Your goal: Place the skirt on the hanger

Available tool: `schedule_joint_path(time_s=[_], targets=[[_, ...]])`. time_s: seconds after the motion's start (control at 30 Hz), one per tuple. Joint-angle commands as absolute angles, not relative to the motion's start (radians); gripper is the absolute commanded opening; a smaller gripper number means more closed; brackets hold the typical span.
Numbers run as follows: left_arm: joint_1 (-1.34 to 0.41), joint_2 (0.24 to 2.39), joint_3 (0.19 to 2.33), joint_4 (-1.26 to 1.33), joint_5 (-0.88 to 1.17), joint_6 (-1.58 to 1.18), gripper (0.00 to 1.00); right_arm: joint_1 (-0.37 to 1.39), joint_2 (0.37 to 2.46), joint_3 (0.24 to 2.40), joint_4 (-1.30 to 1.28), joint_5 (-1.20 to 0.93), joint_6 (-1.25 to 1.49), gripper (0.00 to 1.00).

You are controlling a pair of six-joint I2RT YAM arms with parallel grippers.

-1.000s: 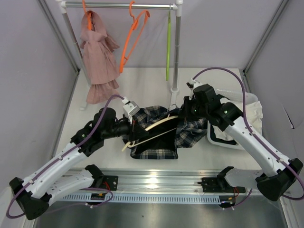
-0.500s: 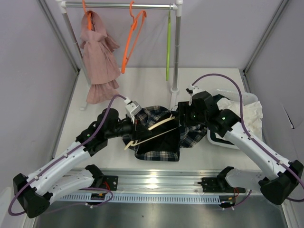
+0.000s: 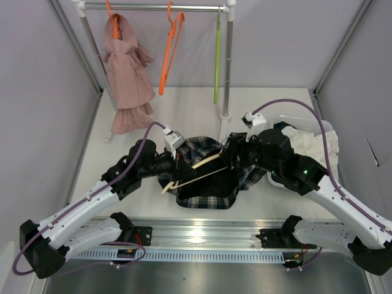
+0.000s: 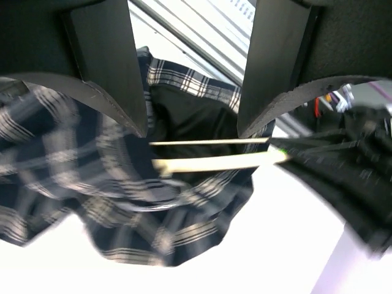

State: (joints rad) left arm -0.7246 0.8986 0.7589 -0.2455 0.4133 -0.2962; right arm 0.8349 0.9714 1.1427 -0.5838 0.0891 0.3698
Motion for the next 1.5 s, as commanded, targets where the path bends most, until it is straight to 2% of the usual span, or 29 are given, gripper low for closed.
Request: schedule_joint_path(time_s=[0.0, 0.47, 0.67, 0.97, 1.27, 1.47], targets=[[-0.729, 0.899, 0.785, -0.158, 0.420, -0.291, 0.00, 0.888, 1.014, 1.109, -0.513, 0.077, 0.288, 0.65], [-0.729, 0.897, 0.793, -0.179, 0.431, -0.278, 0.00, 0.887, 1.146, 1.081, -0.408, 0.120, 0.242, 0.61], [-0.729, 0.902, 0.805, -0.189, 0.430, -0.270, 0.00, 0.891, 1.137, 1.054, -0.397, 0.182, 0.190, 0.62], [-0.730, 0.902, 0.802, -0.187, 0.431, -0.272, 0.00, 0.850, 1.103, 1.003, -0.319, 0.187, 0.265, 0.63], [-0.729, 0.904, 0.801, -0.187, 0.430, -0.272, 0.00, 0.821, 1.089, 0.989, -0.267, 0.193, 0.350, 0.57], [-0.729, 0.902, 0.801, -0.176, 0.428, -0.279, 0.00, 0.824, 1.121, 0.971, -0.242, 0.183, 0.390, 0.48]])
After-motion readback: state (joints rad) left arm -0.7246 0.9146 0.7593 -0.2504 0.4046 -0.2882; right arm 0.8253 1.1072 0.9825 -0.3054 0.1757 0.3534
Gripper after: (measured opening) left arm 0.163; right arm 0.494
